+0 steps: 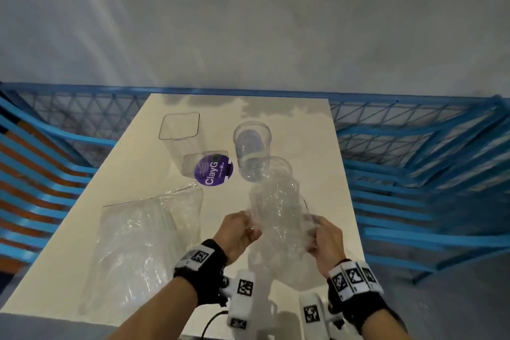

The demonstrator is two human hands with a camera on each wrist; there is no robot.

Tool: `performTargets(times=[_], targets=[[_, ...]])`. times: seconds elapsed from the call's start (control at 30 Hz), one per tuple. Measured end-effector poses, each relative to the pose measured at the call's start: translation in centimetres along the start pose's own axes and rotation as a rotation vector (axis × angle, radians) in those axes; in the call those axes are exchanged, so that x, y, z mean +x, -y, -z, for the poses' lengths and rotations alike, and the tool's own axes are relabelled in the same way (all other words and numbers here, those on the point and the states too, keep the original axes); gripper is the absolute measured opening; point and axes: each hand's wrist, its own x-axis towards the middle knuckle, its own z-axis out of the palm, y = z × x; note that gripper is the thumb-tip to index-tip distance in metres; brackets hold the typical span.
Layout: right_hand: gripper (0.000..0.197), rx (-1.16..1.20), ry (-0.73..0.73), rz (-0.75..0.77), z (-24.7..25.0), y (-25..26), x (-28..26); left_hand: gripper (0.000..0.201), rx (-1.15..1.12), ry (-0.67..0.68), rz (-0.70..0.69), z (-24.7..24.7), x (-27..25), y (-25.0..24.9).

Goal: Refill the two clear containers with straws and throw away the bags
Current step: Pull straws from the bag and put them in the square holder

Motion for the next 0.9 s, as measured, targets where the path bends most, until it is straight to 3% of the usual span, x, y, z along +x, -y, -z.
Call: performTargets(times=[0.07,0.17,0.23,0.33,0.37,0.43,0.53,0.6,0.67,0.77,0.9], targets=[[0.049,-0.033,0.026,0.022,0.5,0.3,-0.1,0.028,0.073,0.042,0.016,-0.1,0.2,-0.3],[0.058,-0.078,0.113,0.079,1.7,1.7,-0.6,0.015,0.325,0.257,0.049,0.9,-0.6,-1.8],[0.056,-0.158,0.245,0.09,2.2,1.9,-0.6,0.054,0.594,0.356,0.07,2.2,-0.6,-2.2],[0.048,-0.358,0.39,0.022,1.1,1.2,-1.0,0.101,1.012,0.285,-0.088,2.2,-0.5,-1.5],[0.048,-0.362,0.422,0.02,0.7,1.1,-1.3,0.109,1.0,0.313,-0.175,2.0,-0.1,-0.9],[0.046,-0.224,0.474,0.1,0.6,1.8,-1.9,0.104,0.865,0.361,-0.355,1.5,0.0,0.2],[0.04,0.057,0.478,0.208,1.2,4.2,-1.6,0.077,0.697,0.125,-0.615,0.5,-0.9,0.0],[0.044,0.063,0.354,0.154,1.1,4.5,-0.3,0.07,0.634,-0.05,-0.718,0.7,-0.7,0.2],[0.052,-0.039,0.26,0.118,0.2,3.3,1.0,0.076,0.695,-0.13,-0.742,1.5,-0.2,1.3],[0.052,-0.176,0.245,0.11,-1.0,0.7,1.9,0.108,0.839,-0.052,-0.627,2.5,0.5,3.5],[0.047,-0.17,0.293,0.131,-1.5,0.3,1.7,0.119,1.172,0.258,-0.213,4.5,1.1,3.6]])
